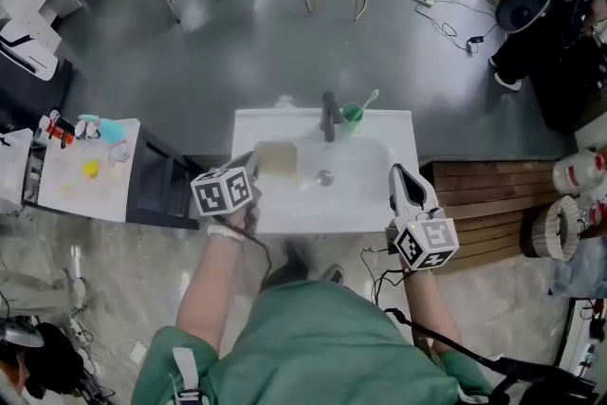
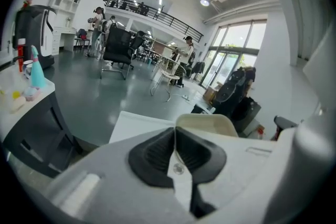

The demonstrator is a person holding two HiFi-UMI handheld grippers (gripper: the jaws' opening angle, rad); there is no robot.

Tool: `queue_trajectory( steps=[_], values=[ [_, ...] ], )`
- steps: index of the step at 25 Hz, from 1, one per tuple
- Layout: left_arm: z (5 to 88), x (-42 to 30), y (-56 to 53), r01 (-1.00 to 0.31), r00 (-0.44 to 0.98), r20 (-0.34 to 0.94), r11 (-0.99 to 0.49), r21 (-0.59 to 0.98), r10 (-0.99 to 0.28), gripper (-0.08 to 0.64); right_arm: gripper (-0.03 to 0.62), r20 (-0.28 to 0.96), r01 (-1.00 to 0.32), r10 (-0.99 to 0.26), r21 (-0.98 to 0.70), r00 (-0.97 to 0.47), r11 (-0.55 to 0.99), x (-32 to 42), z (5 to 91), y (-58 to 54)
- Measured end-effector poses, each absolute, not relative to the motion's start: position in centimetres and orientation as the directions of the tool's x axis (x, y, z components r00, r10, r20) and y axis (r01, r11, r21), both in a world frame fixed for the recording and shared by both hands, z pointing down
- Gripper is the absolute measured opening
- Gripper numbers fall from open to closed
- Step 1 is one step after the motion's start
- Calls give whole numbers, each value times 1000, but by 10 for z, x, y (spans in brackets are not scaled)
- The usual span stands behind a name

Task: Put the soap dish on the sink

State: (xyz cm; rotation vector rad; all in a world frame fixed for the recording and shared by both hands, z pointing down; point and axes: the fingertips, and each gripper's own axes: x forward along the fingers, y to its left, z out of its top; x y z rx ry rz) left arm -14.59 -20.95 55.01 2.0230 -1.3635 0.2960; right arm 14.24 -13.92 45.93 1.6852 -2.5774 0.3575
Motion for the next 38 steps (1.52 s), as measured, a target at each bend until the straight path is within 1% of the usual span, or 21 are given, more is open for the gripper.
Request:
queue_trajectory(
  steps=[7, 13, 19, 26, 32, 38],
  values=[
    [576, -171, -265, -881, 444, 555, -230, 413, -704, 9, -3, 179, -919, -906, -173, -383, 354, 110, 466, -185],
    [606, -173, -304, -886, 443, 592, -229, 403, -674, 11, -3, 204, -934, -915, -162, -348, 319, 100, 472, -206],
    [638, -151, -330, -909, 408, 637, -222, 354, -654, 12, -3, 233, -940, -917, -191, -324, 284, 119, 493, -221],
    [663, -124, -351, -924, 375, 665, -197, 329, -646, 14, -3, 270, -928, -898, -241, -346, 285, 147, 531, -241],
    [684, -120, -375, -937, 339, 691, -163, 309, -639, 14, -3, 305, -918, -876, -260, -373, 300, 154, 553, -262],
    [712, -119, -393, -942, 322, 720, -135, 306, -614, 14, -3, 338, -920, -865, -257, -371, 295, 163, 566, -282]
  ],
)
